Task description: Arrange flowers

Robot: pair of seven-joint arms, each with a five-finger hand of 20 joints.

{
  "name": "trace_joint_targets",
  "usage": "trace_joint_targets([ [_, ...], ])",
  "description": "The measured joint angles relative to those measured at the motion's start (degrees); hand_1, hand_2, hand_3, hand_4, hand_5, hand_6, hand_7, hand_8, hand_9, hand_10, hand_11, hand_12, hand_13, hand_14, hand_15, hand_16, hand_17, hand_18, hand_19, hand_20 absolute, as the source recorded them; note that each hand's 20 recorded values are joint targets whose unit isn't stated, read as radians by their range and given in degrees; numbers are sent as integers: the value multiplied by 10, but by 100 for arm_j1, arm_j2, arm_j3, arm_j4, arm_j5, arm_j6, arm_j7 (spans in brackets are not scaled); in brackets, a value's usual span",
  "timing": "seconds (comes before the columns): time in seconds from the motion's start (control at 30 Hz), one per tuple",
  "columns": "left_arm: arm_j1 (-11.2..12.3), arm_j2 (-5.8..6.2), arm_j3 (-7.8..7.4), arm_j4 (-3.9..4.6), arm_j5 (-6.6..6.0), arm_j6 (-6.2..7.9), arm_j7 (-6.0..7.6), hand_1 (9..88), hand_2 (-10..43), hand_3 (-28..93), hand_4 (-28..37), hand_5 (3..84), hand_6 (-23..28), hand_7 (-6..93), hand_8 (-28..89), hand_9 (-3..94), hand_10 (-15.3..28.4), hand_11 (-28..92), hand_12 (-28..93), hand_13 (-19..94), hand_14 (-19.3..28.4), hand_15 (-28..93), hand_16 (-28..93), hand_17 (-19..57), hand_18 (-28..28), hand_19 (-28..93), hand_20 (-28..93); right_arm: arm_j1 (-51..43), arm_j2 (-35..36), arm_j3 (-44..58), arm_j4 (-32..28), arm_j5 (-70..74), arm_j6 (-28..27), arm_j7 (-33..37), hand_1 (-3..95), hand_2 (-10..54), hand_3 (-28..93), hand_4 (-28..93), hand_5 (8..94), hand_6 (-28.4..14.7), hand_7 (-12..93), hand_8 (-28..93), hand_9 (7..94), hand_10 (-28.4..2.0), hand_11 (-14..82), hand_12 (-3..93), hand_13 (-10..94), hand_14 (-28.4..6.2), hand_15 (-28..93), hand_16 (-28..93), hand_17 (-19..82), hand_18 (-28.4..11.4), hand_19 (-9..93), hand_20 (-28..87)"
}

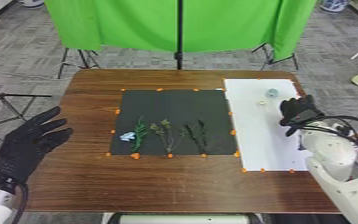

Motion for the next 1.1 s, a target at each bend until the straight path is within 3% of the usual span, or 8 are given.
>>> trace_joint_targets([
  [0.43,131,-53,-61,-50,5,-1,68,262,-2,709,-260,337,18,248,-117,297,129,307,136,267,158,469,-23,-74,234,537,101,772,-154,-670,138,-208,314,-306,479,-95,832,-283,736,29,464,-143,835,-31,287,492,729,-16,575,363,228,-176,742,438],
  [0.6,148,-90,-79,-64,12,-1,63,261,-2,709,-260,337,18,247,-116,297,129,307,136,267,157,469,-23,-74,234,537,101,1489,-397,-1329,271,-203,780,-571,476,-95,835,-283,735,29,465,-141,833,-30,287,496,728,-15,575,366,228,-175,742,439],
  [0.83,115,-96,-10,-54,19,-2,19,261,-2,709,-260,337,18,248,-117,297,128,307,136,267,157,469,-23,-74,234,537,101,2665,-1407,-2193,982,-313,1008,-1272,473,-95,835,-283,734,30,465,-142,832,-26,286,493,726,-14,577,368,225,-175,740,440],
  [1.1,-58,-12,160,-10,26,-1,1,261,-2,710,-260,337,17,251,-117,297,128,306,136,267,157,469,-23,-74,234,537,101,3395,-2888,-2597,1916,-1153,1034,-2106,472,-95,830,-283,731,33,467,-144,831,-24,286,492,723,-13,579,366,224,-172,737,439],
])
